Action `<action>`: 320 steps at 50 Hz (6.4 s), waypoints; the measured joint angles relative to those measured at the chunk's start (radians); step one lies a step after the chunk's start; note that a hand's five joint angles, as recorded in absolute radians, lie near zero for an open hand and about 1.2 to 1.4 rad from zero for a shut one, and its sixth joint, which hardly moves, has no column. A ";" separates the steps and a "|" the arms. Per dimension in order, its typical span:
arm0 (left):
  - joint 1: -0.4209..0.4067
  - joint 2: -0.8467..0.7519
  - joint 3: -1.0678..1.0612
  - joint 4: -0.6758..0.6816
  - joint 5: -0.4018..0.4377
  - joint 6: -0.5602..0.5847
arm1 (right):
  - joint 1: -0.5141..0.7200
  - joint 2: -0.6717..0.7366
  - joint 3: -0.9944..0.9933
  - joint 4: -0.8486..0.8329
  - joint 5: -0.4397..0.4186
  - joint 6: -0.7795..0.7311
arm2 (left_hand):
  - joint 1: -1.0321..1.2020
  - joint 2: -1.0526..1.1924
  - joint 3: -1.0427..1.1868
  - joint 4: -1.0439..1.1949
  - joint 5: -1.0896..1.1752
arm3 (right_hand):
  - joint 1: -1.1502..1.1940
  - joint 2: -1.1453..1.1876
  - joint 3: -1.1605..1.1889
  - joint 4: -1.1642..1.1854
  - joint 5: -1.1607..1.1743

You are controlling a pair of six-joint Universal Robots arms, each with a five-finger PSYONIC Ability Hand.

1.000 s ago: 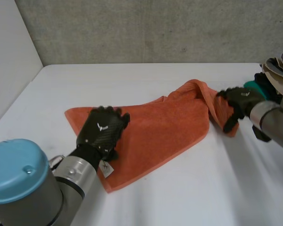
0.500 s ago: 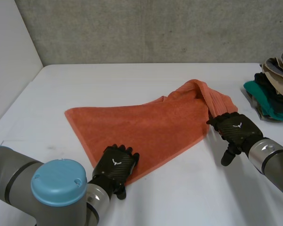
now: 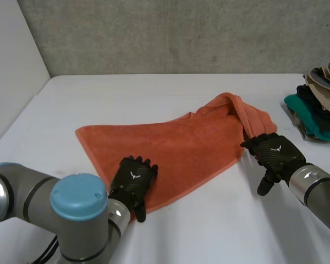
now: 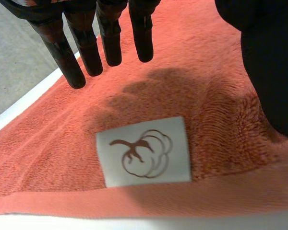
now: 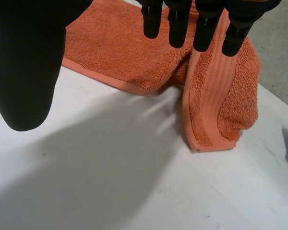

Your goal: Fold the laundry.

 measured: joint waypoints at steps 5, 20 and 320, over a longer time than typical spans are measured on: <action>0.016 -0.030 0.043 -0.001 0.000 0.000 | 0.000 0.002 0.002 0.000 0.000 0.000 | 0.040 0.041 0.041 0.042 0.000 | 0.000 0.000 0.000 0.000 0.000; 0.068 -0.109 0.166 0.002 0.001 0.001 | 0.000 0.004 0.006 -0.003 0.001 -0.001 | 0.379 0.358 0.356 0.353 -0.001 | 0.000 0.000 0.000 0.000 0.000; 0.135 0.524 0.200 -0.052 -0.019 -0.040 | -0.062 0.252 -0.384 0.167 -0.074 0.244 | 0.798 0.827 0.823 0.827 0.825 | 0.009 0.002 0.000 0.005 0.001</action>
